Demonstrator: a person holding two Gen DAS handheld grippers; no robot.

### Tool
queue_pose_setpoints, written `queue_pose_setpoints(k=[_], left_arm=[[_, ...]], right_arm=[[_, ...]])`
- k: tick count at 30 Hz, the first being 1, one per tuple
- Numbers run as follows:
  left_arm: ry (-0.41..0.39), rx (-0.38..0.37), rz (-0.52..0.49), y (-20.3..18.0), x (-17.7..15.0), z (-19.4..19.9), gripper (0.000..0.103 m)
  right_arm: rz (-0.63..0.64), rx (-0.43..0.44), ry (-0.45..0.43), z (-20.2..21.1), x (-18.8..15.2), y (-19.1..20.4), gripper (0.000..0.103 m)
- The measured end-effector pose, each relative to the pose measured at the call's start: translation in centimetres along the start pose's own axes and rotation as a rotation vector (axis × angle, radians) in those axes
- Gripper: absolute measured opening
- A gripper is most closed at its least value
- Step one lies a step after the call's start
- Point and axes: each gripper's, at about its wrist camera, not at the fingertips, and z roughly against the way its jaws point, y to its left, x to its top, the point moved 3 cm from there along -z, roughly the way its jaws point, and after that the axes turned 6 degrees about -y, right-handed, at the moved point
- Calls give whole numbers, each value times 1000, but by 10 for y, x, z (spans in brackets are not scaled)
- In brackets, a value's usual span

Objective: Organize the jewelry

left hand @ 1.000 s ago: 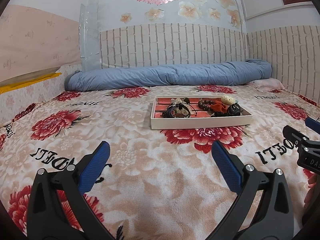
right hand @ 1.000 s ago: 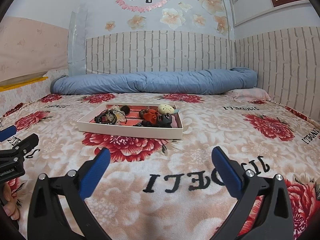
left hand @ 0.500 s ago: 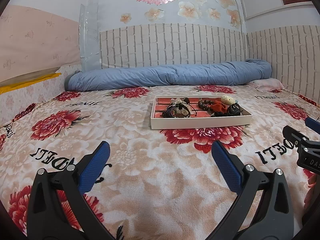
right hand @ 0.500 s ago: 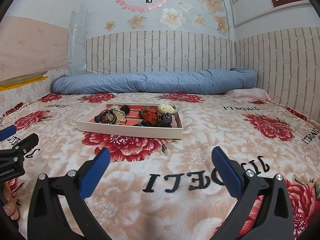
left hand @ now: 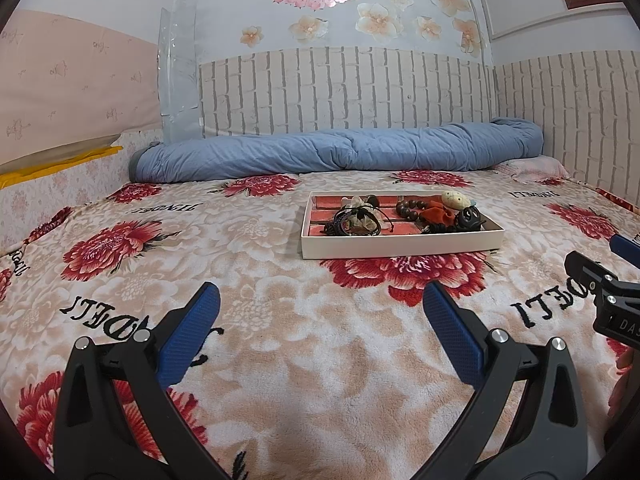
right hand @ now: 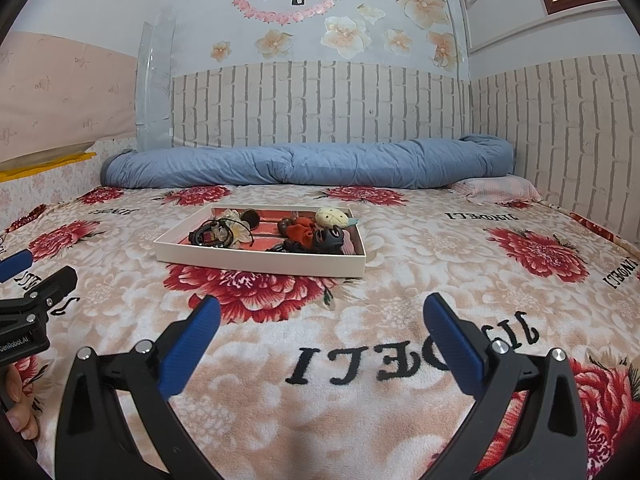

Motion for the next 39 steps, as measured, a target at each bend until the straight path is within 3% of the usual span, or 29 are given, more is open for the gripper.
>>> queue_pose_setpoints(k=[39], left_arm=[[9, -6, -5, 0, -1, 0, 98]], right_arm=[[3, 0, 3, 0, 0, -1, 99]])
